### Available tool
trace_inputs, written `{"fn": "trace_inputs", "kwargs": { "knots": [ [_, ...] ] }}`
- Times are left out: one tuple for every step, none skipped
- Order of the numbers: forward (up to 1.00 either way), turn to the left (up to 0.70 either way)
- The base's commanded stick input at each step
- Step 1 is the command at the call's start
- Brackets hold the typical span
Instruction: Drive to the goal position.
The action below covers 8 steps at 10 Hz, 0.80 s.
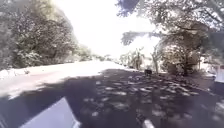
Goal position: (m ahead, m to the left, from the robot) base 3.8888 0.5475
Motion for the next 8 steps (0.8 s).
{"fn": "trace_inputs", "kwargs": {
  "knots": [
    [0.5,-0.5],
    [0.5,-0.5],
    [0.5,-0.5],
    [0.5,-0.35],
    [0.5,0.0],
    [0.5,0.0],
    [0.5,0.0],
    [0.5,0.0]
  ]
}}
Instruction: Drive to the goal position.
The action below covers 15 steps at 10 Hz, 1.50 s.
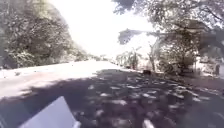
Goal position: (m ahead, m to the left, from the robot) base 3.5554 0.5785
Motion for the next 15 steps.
{"fn": "trace_inputs", "kwargs": {
  "knots": [
    [0.5,0.0],
    [0.5,0.0],
    [0.5,0.0],
    [0.5,0.0],
    [0.5,0.0],
    [0.5,0.0],
    [0.5,0.0],
    [0.5,0.0],
    [0.5,0.0],
    [0.5,0.0],
    [0.5,0.0],
    [0.5,0.0],
    [0.5,0.0],
    [0.5,0.0],
    [0.5,0.0]
  ]
}}
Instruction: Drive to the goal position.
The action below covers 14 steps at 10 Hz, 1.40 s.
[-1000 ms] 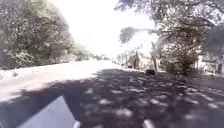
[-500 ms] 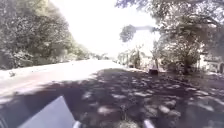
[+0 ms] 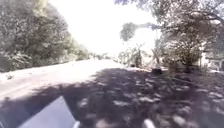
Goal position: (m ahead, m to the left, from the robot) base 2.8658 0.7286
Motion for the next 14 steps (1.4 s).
{"fn": "trace_inputs", "kwargs": {
  "knots": [
    [0.5,0.0],
    [0.5,0.0],
    [0.5,0.0],
    [0.5,0.0],
    [0.5,0.0],
    [0.5,0.0],
    [0.5,0.0],
    [0.5,0.0],
    [0.5,0.0],
    [0.5,0.0],
    [0.5,0.0],
    [0.5,0.0],
    [0.5,0.0],
    [0.5,-0.06]
  ]
}}
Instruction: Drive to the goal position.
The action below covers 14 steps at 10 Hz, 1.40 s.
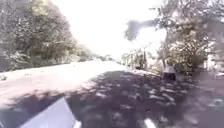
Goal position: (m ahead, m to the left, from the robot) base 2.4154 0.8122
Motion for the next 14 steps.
{"fn": "trace_inputs", "kwargs": {
  "knots": [
    [0.5,-0.19],
    [0.5,-0.32],
    [0.5,-0.45],
    [0.5,-0.5],
    [0.5,-0.45],
    [0.5,-0.24],
    [0.5,-0.03],
    [0.5,0.0],
    [0.5,0.0],
    [0.5,0.0],
    [0.5,0.0],
    [0.5,0.0],
    [0.5,0.0],
    [0.5,0.0]
  ]
}}
